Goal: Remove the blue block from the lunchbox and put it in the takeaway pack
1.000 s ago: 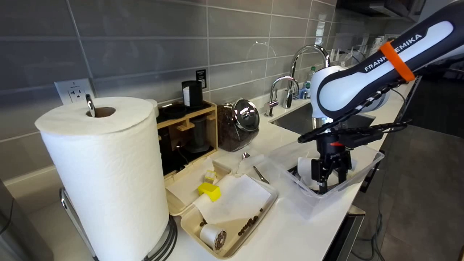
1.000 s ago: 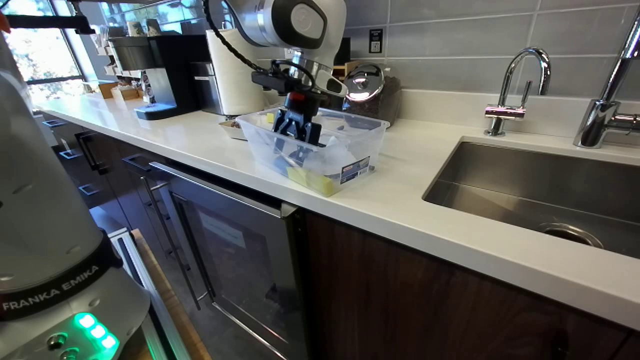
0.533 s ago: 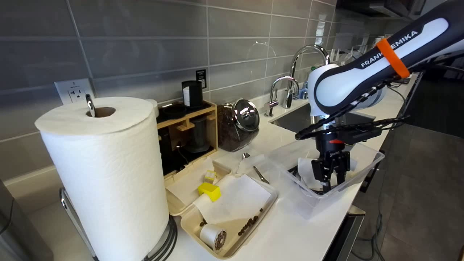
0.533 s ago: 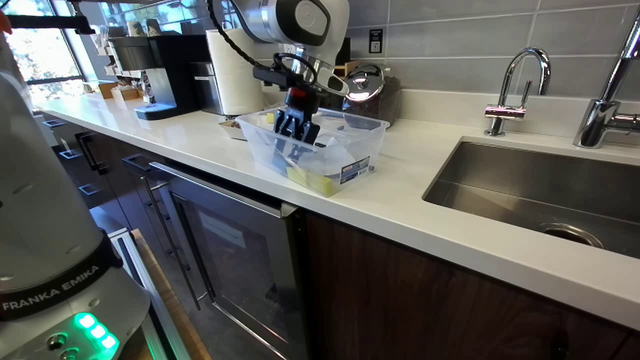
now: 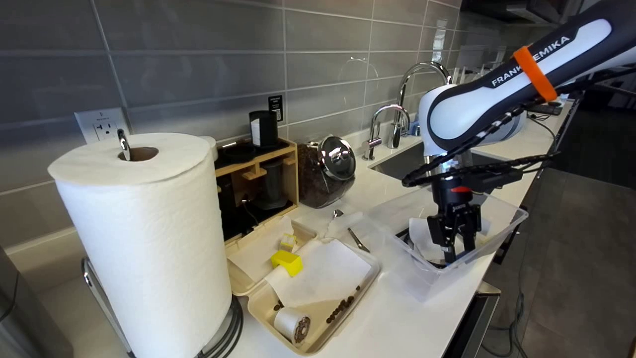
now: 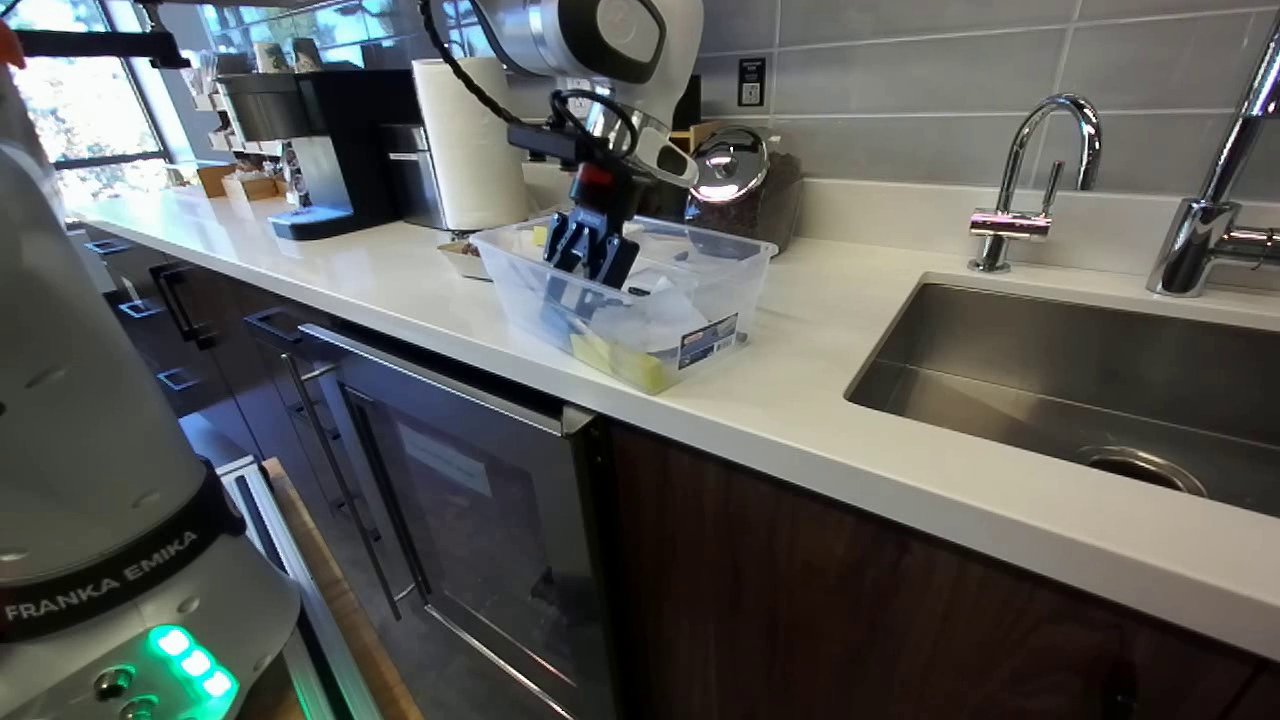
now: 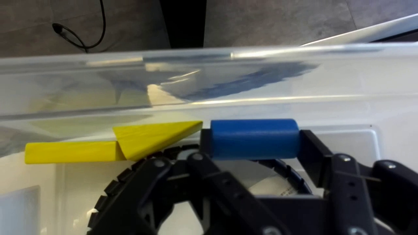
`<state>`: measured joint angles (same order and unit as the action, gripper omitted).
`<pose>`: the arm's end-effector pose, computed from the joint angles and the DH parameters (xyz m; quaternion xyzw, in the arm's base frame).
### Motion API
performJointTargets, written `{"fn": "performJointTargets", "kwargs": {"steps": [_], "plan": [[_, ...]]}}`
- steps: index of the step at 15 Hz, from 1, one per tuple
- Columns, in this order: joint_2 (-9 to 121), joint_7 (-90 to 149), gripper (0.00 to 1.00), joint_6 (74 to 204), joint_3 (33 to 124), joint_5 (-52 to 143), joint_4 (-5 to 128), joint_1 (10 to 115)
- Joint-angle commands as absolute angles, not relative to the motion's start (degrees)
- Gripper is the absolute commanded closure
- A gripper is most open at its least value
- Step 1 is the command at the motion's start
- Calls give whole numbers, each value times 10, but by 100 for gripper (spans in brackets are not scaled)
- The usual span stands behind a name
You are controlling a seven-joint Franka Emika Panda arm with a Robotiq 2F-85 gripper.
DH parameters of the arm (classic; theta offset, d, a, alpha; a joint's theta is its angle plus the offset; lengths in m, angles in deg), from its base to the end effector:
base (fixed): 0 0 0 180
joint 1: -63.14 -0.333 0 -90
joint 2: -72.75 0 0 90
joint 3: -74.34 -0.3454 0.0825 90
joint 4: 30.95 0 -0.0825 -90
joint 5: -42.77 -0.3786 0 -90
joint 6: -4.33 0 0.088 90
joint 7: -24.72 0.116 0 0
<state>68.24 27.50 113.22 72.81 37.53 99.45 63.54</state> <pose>0.4640 0.0166 0.3194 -0.9728 0.0380 0.2261 0.0321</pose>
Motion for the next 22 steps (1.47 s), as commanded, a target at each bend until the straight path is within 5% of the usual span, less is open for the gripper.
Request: {"fn": "performJointTargets", "kwargs": {"steps": [1, 8, 22], "plan": [[722, 296, 59, 1087, 728, 385, 978, 627], [807, 341, 59, 1133, 700, 481, 942, 604], [713, 216, 59, 1377, 639, 504, 871, 537]]}}
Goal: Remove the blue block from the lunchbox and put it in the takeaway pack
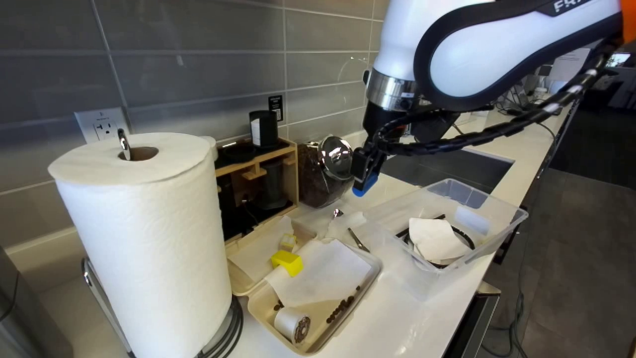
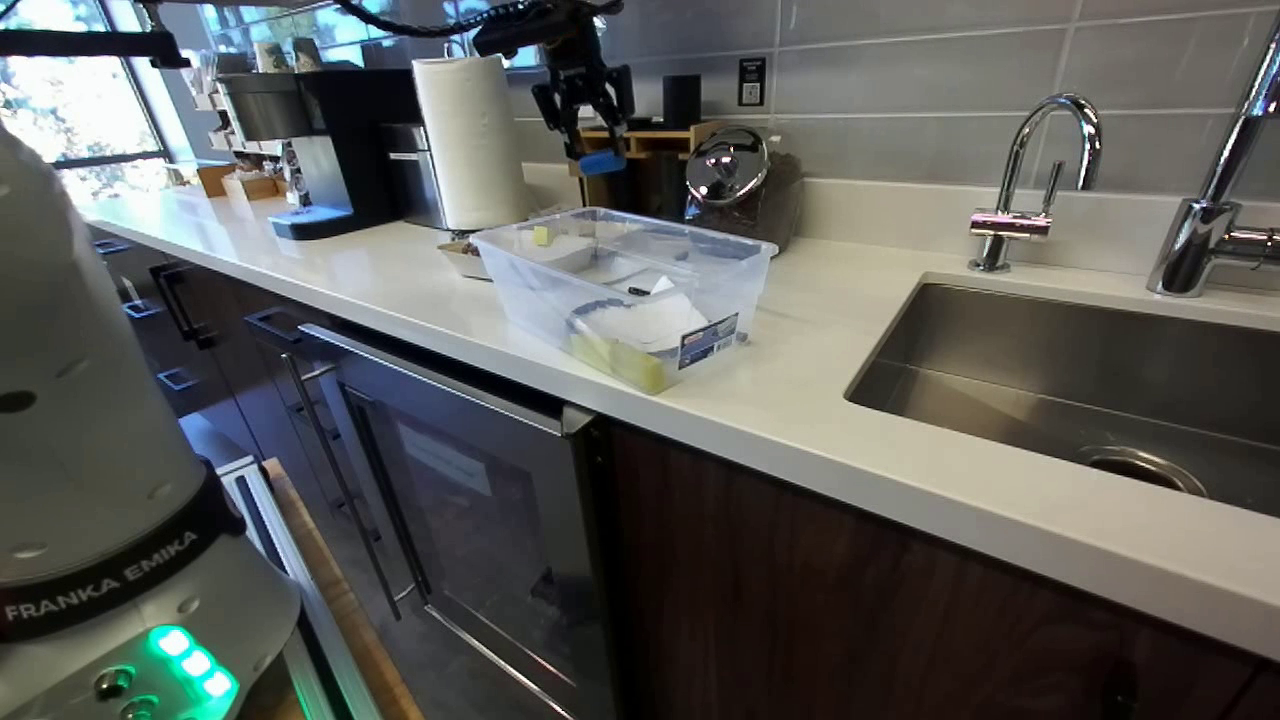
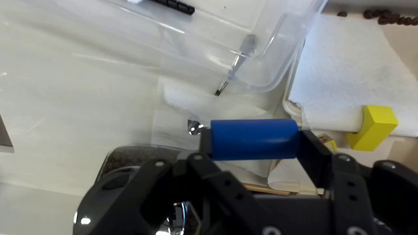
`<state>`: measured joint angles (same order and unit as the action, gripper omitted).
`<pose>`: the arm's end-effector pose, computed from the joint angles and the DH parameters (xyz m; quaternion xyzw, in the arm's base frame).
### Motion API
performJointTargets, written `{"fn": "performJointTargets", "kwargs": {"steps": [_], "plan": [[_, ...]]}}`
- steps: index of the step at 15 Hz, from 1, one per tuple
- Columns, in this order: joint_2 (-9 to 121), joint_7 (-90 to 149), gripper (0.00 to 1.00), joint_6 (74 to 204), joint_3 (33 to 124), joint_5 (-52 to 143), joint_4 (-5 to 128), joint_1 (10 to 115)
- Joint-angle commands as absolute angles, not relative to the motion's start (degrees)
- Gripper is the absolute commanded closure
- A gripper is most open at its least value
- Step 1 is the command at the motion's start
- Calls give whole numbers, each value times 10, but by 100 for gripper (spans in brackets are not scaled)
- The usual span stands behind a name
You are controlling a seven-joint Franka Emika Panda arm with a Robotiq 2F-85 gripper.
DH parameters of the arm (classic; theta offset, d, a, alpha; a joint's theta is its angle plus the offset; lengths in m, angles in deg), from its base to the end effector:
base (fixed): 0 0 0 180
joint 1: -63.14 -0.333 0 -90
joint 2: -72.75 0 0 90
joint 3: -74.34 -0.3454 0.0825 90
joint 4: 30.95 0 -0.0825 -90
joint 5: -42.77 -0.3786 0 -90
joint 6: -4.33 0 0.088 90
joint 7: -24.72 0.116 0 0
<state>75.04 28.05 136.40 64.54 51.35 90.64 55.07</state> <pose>0.5253 0.1660 0.4744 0.9773 0.1690 0.1204 0.0427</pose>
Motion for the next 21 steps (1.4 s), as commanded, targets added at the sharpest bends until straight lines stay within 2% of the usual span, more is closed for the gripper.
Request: {"fn": "performJointTargets", "kwargs": {"steps": [1, 2, 3, 9, 10, 16, 21], "plan": [[703, 189, 59, 1382, 635, 495, 860, 532], [695, 154, 59, 1379, 632, 476, 850, 528], [722, 207, 34, 1376, 639, 502, 877, 534], [701, 167, 34, 1376, 633, 488, 854, 527], [701, 167, 59, 1376, 633, 487, 854, 527], [639, 103, 59, 1452, 618, 462, 800, 519], [559, 17, 59, 1461, 588, 414, 750, 518]]}}
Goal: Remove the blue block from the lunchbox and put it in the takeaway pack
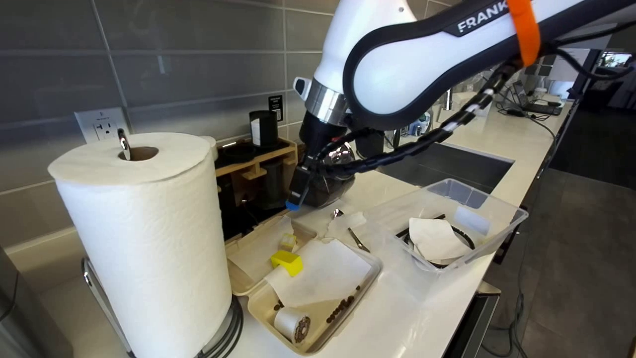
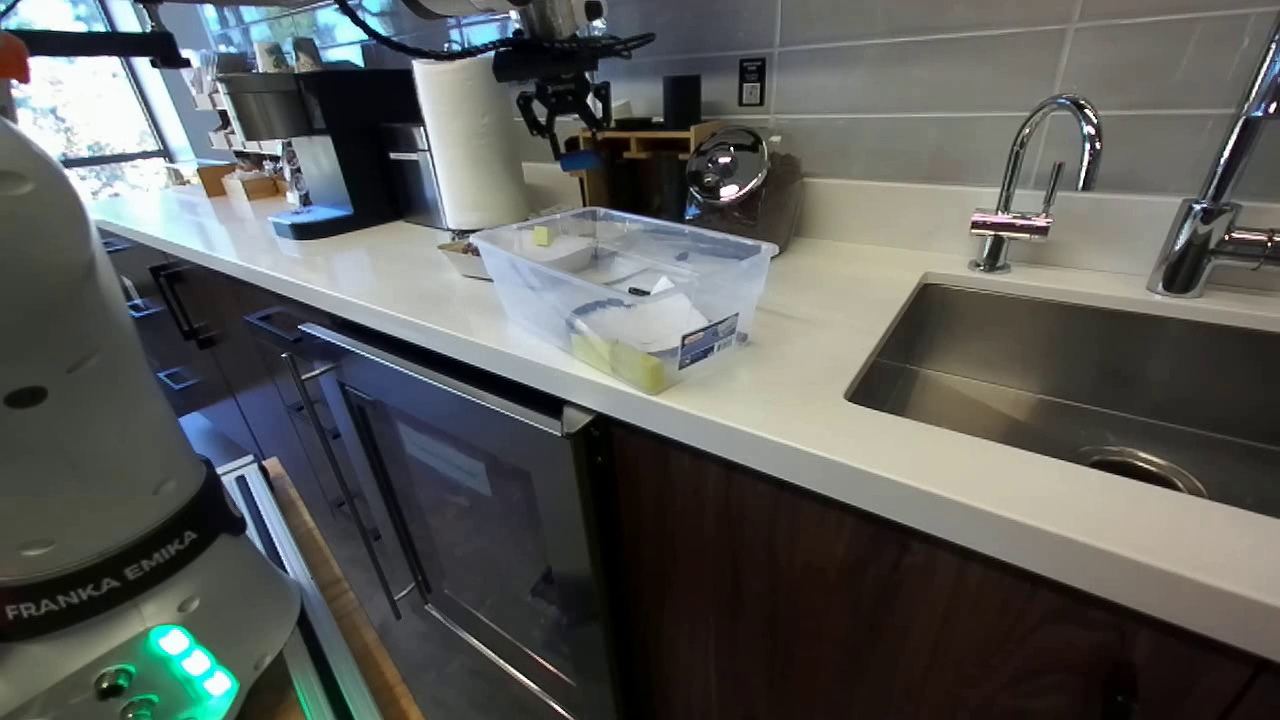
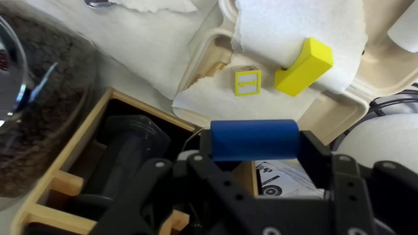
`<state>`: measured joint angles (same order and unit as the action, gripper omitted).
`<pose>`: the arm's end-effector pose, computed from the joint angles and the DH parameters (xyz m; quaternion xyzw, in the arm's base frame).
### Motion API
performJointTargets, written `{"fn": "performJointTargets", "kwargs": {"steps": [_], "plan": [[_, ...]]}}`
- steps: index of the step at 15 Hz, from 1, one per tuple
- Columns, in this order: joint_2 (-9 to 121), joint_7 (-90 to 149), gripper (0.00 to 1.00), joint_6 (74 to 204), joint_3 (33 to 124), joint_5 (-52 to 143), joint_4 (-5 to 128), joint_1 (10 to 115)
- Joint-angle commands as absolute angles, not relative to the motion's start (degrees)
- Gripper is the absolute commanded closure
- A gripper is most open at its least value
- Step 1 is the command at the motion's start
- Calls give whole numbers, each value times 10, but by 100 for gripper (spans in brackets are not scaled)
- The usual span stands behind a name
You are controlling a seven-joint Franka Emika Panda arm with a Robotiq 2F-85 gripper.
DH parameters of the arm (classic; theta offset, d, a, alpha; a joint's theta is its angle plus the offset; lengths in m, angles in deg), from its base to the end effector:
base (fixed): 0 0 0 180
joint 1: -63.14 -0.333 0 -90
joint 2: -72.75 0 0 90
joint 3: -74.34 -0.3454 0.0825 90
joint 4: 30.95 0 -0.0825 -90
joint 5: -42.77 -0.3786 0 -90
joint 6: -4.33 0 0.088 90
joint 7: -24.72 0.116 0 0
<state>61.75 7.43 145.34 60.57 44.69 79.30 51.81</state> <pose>0.5783 0.2617 0.4543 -0.9162 -0.3606 -0.1734 0.0212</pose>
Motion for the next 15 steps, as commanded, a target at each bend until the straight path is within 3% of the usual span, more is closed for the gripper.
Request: {"fn": "performJointTargets", "kwargs": {"steps": [1, 15], "plan": [[541, 0, 59, 1461, 581, 409, 736, 518], [406, -281, 59, 1439, 530, 422, 617, 533]]}}
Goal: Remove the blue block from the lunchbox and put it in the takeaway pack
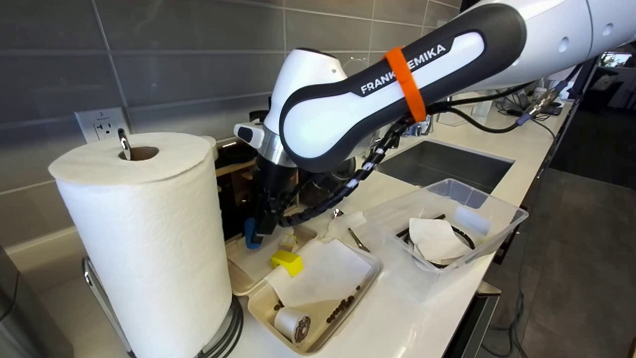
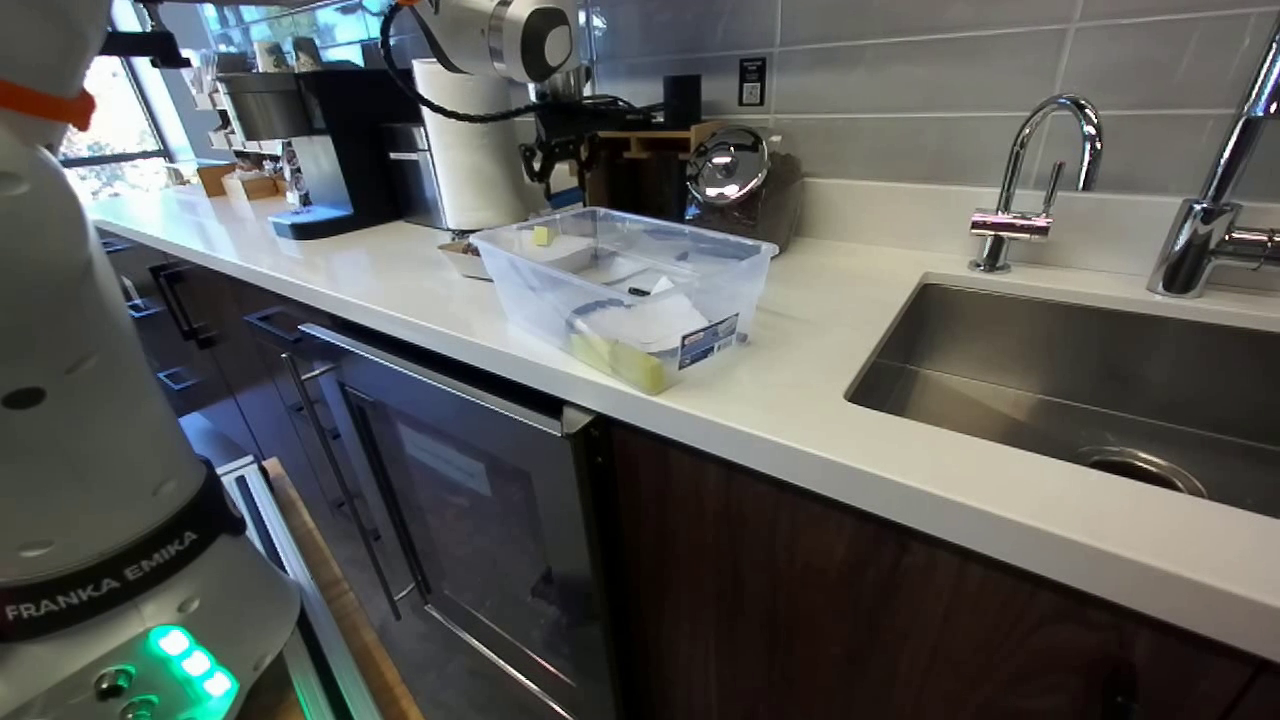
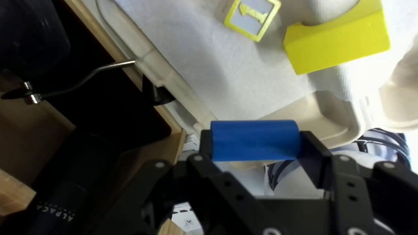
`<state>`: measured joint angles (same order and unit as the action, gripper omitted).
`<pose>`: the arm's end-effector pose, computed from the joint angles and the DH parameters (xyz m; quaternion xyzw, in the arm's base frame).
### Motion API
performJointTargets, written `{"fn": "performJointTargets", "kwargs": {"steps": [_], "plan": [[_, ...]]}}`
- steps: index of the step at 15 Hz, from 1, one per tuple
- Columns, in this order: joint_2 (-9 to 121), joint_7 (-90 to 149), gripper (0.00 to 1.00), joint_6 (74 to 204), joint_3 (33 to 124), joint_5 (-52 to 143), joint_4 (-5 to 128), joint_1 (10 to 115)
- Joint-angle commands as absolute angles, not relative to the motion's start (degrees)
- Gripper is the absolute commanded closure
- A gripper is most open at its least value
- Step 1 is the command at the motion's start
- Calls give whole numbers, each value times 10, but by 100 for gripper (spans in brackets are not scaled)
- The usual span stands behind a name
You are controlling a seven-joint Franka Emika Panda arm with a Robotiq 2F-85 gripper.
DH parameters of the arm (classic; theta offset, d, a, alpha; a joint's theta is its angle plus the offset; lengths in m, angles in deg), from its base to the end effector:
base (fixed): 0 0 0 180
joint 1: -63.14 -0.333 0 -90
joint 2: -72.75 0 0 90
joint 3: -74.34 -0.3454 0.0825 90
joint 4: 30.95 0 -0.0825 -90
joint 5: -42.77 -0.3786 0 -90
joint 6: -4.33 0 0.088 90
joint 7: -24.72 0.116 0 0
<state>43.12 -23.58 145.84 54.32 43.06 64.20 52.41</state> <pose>0.6351 0.3335 0.3768 -0.7794 -0.6006 -0.1699 0.0533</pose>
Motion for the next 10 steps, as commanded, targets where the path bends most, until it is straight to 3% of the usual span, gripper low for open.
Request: {"fn": "performJointTargets", "kwargs": {"steps": [1, 10], "plan": [[403, -286, 59, 1437, 532, 424, 615, 532], [377, -295, 59, 1413, 542, 429, 601, 529]]}}
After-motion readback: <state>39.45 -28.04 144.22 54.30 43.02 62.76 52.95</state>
